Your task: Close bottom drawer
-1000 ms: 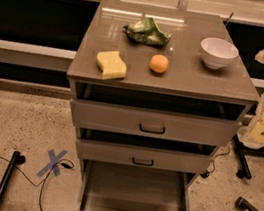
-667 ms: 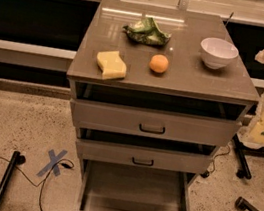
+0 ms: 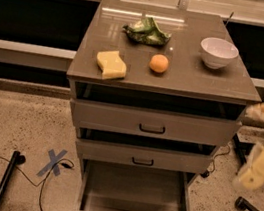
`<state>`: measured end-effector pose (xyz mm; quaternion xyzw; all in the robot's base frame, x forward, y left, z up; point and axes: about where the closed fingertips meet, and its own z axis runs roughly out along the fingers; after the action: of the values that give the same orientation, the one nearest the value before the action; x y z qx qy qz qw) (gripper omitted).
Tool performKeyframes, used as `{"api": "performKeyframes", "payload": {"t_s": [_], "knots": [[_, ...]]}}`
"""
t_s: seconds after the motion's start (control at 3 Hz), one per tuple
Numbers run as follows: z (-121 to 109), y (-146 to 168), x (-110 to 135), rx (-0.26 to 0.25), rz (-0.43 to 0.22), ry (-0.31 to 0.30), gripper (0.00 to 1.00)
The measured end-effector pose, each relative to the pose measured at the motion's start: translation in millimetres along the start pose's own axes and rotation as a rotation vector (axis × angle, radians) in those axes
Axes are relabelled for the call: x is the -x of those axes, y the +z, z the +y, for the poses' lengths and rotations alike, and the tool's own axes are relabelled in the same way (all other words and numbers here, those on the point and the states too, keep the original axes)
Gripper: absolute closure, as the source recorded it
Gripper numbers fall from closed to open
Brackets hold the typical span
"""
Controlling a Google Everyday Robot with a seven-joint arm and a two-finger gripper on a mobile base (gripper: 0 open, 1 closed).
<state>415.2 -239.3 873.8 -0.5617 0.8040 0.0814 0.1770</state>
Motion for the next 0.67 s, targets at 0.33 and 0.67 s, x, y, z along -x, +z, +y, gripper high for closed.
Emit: {"api": "performKeyframes", "payload": {"t_s": [0.33, 0.67], "knots": [[3.3, 41.6, -46.6, 0.030, -0.020, 0.021, 0.00], [2.2, 47.4, -46.1, 0.051, -0.028, 0.013, 0.00]]}}
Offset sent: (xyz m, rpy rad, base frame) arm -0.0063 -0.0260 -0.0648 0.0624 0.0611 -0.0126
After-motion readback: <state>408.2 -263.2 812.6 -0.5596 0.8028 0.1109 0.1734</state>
